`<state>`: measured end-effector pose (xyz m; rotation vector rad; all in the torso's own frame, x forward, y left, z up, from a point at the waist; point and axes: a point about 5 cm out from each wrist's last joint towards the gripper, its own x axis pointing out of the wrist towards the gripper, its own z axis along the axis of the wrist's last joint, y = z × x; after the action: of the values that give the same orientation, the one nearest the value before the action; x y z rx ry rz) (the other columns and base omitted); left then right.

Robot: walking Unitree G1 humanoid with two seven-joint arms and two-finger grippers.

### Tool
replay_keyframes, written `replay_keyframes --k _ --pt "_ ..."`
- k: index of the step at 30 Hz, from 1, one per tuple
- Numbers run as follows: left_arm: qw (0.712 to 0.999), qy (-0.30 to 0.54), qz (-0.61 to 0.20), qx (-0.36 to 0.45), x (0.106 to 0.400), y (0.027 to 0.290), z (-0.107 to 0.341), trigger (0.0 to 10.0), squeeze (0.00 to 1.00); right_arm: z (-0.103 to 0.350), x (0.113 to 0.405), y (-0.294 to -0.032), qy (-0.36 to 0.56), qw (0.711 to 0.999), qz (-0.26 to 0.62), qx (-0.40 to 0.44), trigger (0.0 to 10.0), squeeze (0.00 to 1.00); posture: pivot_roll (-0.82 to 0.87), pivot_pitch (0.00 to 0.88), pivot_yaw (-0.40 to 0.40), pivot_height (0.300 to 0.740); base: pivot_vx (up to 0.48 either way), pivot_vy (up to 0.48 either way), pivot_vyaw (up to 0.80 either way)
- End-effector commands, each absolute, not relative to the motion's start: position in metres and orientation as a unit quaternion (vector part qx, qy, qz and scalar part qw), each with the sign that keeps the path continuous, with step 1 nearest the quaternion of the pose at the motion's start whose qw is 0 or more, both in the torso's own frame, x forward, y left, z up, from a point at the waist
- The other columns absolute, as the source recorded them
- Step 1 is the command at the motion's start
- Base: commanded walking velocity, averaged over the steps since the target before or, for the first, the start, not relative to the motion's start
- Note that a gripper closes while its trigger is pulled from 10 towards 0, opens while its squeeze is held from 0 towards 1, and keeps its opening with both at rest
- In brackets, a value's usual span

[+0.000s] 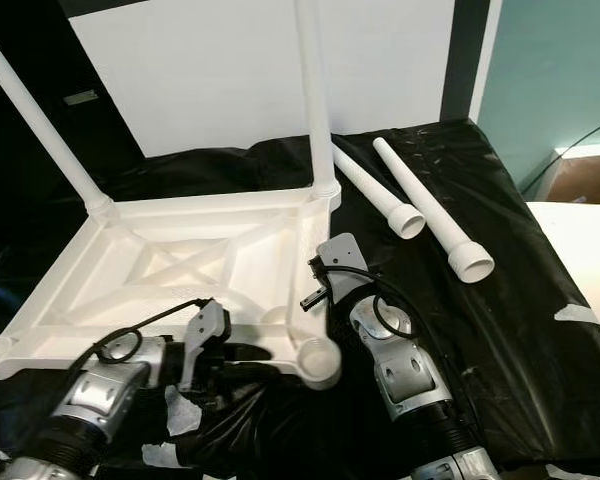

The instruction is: Building children table

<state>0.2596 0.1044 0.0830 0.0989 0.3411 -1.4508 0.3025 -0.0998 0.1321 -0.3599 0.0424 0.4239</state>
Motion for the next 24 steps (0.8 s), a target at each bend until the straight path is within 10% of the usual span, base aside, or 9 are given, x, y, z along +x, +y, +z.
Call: replay_keyframes --k 1,12,13,16,17,18,23,24 --pt "0.897 0.180 -0.398 0.070 0.278 0.119 0.061 0.0 0.00 0.131 0.303 -0.096 0.025 0.962 0.213 -0.171 10.0 0.00 -0.01 0.000 0.120 0.740 0.000 0.000 0.00" --pt "0.926 0.153 -0.344 0.005 0.278 0.104 0.063 0.0 0.02 0.129 0.302 -0.098 0.025 0.962 0.206 -0.176 10.0 0.00 -0.02 0.000 0.126 0.740 0.000 0.000 0.00" --pt "0.934 0.145 -0.327 -0.015 0.278 0.102 0.065 0.0 0.28 0.129 0.303 -0.098 0.025 0.962 0.205 -0.177 10.0 0.00 -0.02 0.000 0.124 0.740 0.000 0.000 0.00" --pt "0.935 0.144 -0.325 -0.013 0.278 0.102 0.065 0.0 0.28 0.129 0.303 -0.098 0.024 0.962 0.205 -0.177 10.0 0.00 -0.02 0.000 0.124 0.740 0.000 0.000 0.00" --pt "0.934 0.148 -0.325 0.000 0.276 0.102 0.062 7.6 0.12 0.129 0.304 -0.099 0.024 0.962 0.204 -0.178 10.0 0.00 -0.01 0.000 0.117 0.740 0.000 0.000 0.00" --pt "0.934 0.146 -0.328 0.007 0.275 0.102 0.061 10.0 0.07 0.129 0.304 -0.099 0.024 0.962 0.203 -0.179 10.0 0.00 -0.01 0.000 0.115 0.740 0.000 0.000 0.00" --pt "0.929 0.122 -0.346 0.040 0.271 0.106 0.063 10.0 0.15 0.129 0.305 -0.099 0.022 0.963 0.200 -0.181 10.0 0.00 -0.01 0.000 0.112 0.740 0.000 0.000 0.00" --pt "0.927 0.112 -0.355 0.045 0.269 0.106 0.064 10.0 0.65 0.129 0.305 -0.099 0.022 0.963 0.198 -0.181 10.0 0.00 -0.01 0.000 0.112 0.740 0.000 0.000 0.00"
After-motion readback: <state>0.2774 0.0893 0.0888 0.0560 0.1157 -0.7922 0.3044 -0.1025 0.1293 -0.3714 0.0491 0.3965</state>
